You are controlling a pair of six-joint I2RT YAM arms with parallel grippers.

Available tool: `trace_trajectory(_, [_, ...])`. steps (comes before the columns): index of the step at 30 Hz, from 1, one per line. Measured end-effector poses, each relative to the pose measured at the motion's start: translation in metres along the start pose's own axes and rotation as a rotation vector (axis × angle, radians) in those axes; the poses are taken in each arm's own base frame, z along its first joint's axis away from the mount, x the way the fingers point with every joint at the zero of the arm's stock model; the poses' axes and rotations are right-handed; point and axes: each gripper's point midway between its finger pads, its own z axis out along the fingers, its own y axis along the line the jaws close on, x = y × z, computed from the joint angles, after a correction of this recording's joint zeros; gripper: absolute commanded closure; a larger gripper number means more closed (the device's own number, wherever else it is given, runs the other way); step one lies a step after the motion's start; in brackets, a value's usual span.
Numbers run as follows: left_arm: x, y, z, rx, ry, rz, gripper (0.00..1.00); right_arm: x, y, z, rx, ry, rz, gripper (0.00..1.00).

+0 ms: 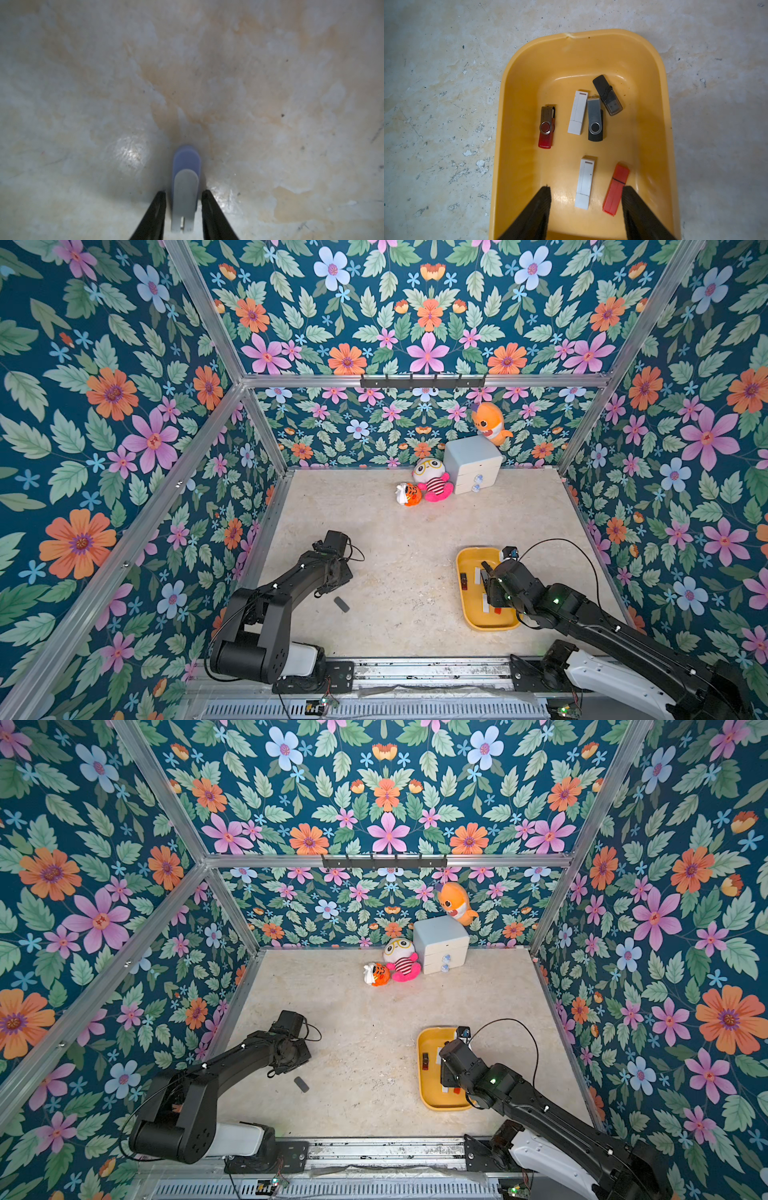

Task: Put the usb flash drive into the storage box
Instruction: Pick up the USB flash from the center of the board.

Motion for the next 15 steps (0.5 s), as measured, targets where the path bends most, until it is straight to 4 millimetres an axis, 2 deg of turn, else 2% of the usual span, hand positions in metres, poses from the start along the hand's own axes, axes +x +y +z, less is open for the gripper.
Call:
trace_trajectory(3, [-0.001,0.001,0.0,-0.007,-0.004,-0.002,0.83,0.0,0.0,0.0,0.0,0.0,-0.007,0.4])
trace_trajectory(7, [-0.002,-0.002,-0.003,0.015,-0.005,-0.004,0.9,0.0,0.0,0.0,-0.004,-0.001,-0.011,0.41])
trace_trajectory(9, [-0.002,-0.005,-0.008,0.036,-0.009,-0.003,0.9,0.0,0.0,-0.001,-0.007,-0.003,-0.01,0.41])
trace_trajectory(12, [-0.005,-0.026,-0.026,0.104,-0.04,0.027,0.91,-0.001,0.0,-0.004,-0.016,-0.016,-0.006,0.41])
trace_trajectory(15, [-0.001,-0.075,-0.06,0.234,-0.087,0.095,0.91,-0.007,-0.002,-0.008,-0.021,-0.042,0.013,0.44])
